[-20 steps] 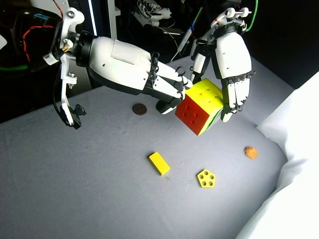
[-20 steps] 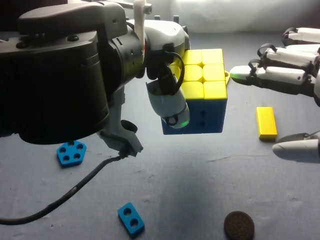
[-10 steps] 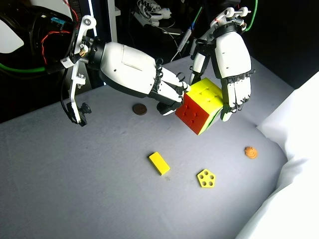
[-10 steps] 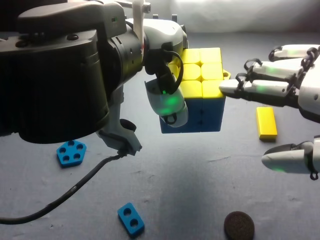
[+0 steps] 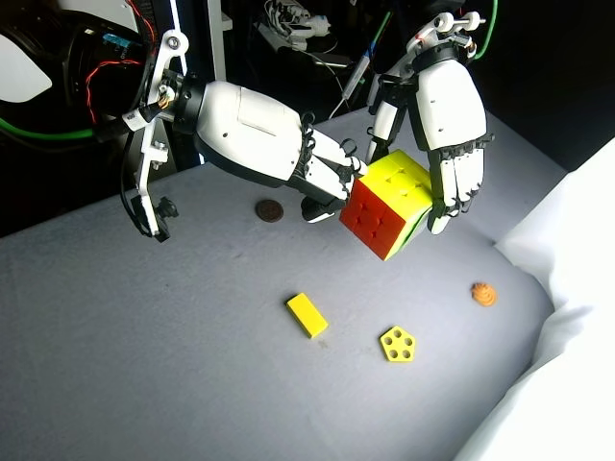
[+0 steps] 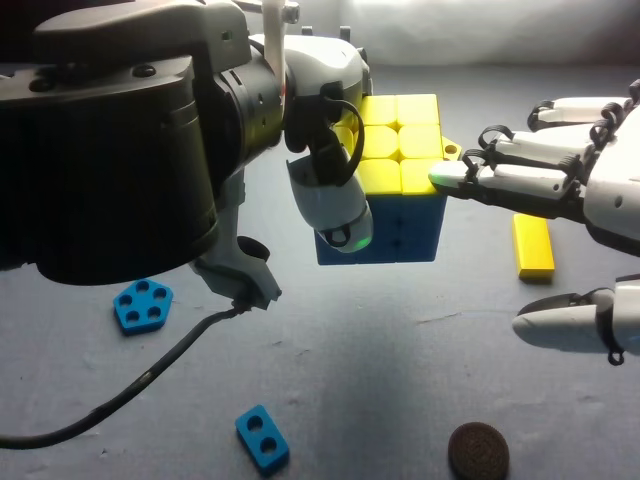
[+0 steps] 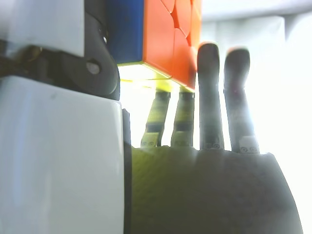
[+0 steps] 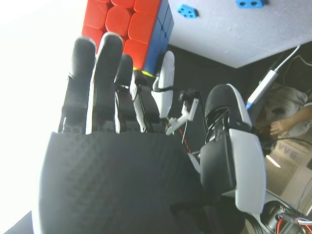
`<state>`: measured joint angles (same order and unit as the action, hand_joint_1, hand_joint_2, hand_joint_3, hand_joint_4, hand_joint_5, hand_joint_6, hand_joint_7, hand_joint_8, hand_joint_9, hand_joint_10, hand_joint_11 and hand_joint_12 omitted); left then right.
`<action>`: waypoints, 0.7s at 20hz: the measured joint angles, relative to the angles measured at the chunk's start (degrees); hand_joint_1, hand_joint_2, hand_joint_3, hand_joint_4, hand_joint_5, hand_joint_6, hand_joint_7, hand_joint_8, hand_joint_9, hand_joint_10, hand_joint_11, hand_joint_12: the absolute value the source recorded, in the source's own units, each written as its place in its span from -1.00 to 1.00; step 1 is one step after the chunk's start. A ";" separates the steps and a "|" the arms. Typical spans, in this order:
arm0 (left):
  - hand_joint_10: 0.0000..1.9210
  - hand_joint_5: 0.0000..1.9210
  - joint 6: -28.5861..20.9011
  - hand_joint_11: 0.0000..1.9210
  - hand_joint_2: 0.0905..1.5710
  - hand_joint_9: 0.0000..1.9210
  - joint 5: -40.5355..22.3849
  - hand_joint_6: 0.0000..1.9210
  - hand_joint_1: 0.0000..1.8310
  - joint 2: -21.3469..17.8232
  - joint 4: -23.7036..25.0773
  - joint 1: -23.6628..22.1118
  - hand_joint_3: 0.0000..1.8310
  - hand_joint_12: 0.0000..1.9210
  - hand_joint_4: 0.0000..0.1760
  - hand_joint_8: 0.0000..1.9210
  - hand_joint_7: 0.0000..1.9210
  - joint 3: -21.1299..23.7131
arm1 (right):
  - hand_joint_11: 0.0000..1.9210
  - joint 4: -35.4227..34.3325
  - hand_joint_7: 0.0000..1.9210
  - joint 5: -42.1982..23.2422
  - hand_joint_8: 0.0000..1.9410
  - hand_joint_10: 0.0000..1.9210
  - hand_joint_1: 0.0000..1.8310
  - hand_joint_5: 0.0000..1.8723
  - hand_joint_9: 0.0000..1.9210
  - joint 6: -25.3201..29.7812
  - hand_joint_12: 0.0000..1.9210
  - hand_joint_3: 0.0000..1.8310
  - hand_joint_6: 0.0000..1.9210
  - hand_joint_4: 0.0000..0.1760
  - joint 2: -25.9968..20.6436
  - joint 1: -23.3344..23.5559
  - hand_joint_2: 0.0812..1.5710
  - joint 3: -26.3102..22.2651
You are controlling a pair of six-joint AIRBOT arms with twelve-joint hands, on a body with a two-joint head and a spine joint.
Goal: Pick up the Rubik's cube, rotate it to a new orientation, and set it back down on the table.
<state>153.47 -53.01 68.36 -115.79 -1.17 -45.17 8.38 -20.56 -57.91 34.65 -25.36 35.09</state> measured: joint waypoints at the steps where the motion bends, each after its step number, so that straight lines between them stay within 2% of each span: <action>1: 0.86 -0.35 0.13 -0.83 0.63 -0.75 -0.02 0.57 0.16 0.00 0.00 0.00 -1.00 0.97 -1.00 0.77 -0.77 0.00 | -0.86 -0.02 -0.58 0.04 0.07 0.75 -0.86 -0.91 -0.69 -0.15 1.00 -1.00 -1.00 -1.00 0.11 0.00 0.52 0.00; 2: 0.86 -0.35 0.15 -0.83 0.63 -0.75 -0.04 0.57 0.16 0.00 0.00 0.00 -1.00 0.97 -1.00 0.77 -0.77 0.00 | -0.86 -0.11 -0.58 0.07 0.07 0.75 -0.86 -0.91 -0.69 -0.24 1.00 -1.00 -1.00 -1.00 0.20 0.00 0.52 0.00; 3: 0.87 -0.39 0.15 -0.79 0.69 -0.73 -0.07 0.56 0.18 0.00 0.00 0.02 -1.00 0.96 -1.00 0.86 -0.51 0.00 | -0.89 -0.37 -0.58 0.07 0.07 0.76 -0.88 -0.91 -0.70 -0.28 1.00 -1.00 -1.00 -1.00 0.24 0.00 0.52 0.00; 4: 0.87 -0.42 0.15 -0.78 0.72 -0.71 -0.09 0.59 0.17 0.00 0.00 0.02 -0.99 0.97 -1.00 0.88 -0.47 0.02 | -0.90 -0.42 -0.59 0.11 0.07 0.76 -0.91 -0.91 -0.70 -0.39 1.00 -1.00 -1.00 -1.00 0.31 0.00 0.53 0.00; 6: 0.85 -0.41 0.17 -0.80 0.74 -0.73 -0.11 0.60 0.16 0.00 -0.02 0.02 -1.00 0.97 -1.00 0.91 -0.49 0.02 | -0.88 -0.44 -0.59 0.37 0.08 0.76 -0.88 -0.91 -0.70 -0.44 1.00 -1.00 -1.00 -1.00 0.35 0.00 0.53 0.00; 7: 0.79 -0.36 0.17 -0.77 0.66 -0.73 -0.11 0.57 0.16 0.00 -0.02 0.02 -1.00 0.91 -1.00 0.76 -0.72 0.02 | -0.87 -0.44 -0.62 0.52 0.12 0.78 -0.89 -0.91 -0.73 -0.46 1.00 -1.00 -1.00 -1.00 0.42 0.00 0.53 -0.02; 8: 0.77 -0.34 0.20 -0.76 0.63 -0.74 -0.20 0.56 0.16 0.00 0.00 0.02 -1.00 0.89 -1.00 0.72 -0.77 0.02 | -0.88 -0.48 -0.65 0.74 0.15 0.80 -0.90 -0.90 -0.77 -0.55 1.00 -1.00 -1.00 -1.00 0.55 0.00 0.53 -0.09; 9: 0.79 -0.33 0.33 -0.78 0.62 -0.75 -0.26 0.55 0.16 0.00 0.00 0.02 -1.00 0.91 -1.00 0.73 -0.77 0.02 | -0.93 -0.61 -0.64 0.90 0.16 0.80 -0.91 -0.90 -0.78 -0.68 1.00 -1.00 -1.00 -1.00 0.68 0.00 0.53 -0.11; 10: 0.84 -0.38 0.44 -0.80 0.70 -0.75 -0.35 0.58 0.17 0.00 -0.02 0.04 -1.00 0.95 -1.00 0.85 -0.54 0.02 | -0.93 -0.68 -0.61 1.20 0.15 0.80 -0.90 -0.87 -0.76 -0.72 1.00 -1.00 -0.99 -1.00 0.83 0.00 0.53 -0.11; 11: 0.85 -0.41 0.44 -0.79 0.72 -0.74 -0.39 0.61 0.16 0.00 -0.04 0.02 -1.00 0.96 -1.00 0.86 -0.47 0.02 | -0.94 -0.79 -0.60 1.49 0.15 0.80 -0.91 -0.86 -0.73 -0.83 1.00 -1.00 -0.99 -1.00 1.05 0.00 0.53 -0.11; 12: 0.86 -0.37 0.68 -0.84 0.66 -0.79 -0.48 0.60 0.15 0.00 -0.04 0.02 -1.00 0.98 -1.00 0.74 -0.79 0.02 | -1.00 -2.67 -0.68 1.99 0.25 0.88 -0.90 -0.90 -0.81 -2.67 1.00 -1.00 -1.00 -1.00 1.49 -0.02 0.54 -0.11; 13: 0.83 -0.40 0.59 -0.81 0.71 -0.75 -0.59 0.59 0.17 0.00 0.00 0.02 -0.99 0.98 -1.00 0.85 -0.53 0.00 | -1.00 -3.69 -0.67 2.29 0.26 0.88 -0.88 -0.90 -0.80 -4.11 1.00 -1.00 -1.00 -1.00 1.73 -0.02 0.54 -0.11; 14: 0.83 -0.40 0.59 -0.81 0.71 -0.75 -0.57 0.59 0.17 -0.04 0.11 0.02 -0.99 0.98 -1.00 0.85 -0.53 0.02 | -1.00 -3.89 -0.67 2.67 0.26 0.88 -0.88 -0.90 -0.80 -4.85 1.00 -1.00 -1.00 -1.00 2.01 -0.02 0.54 -0.13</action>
<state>154.06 -53.58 68.31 -115.68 -1.15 -45.15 4.49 -17.89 -62.76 36.67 -25.39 34.96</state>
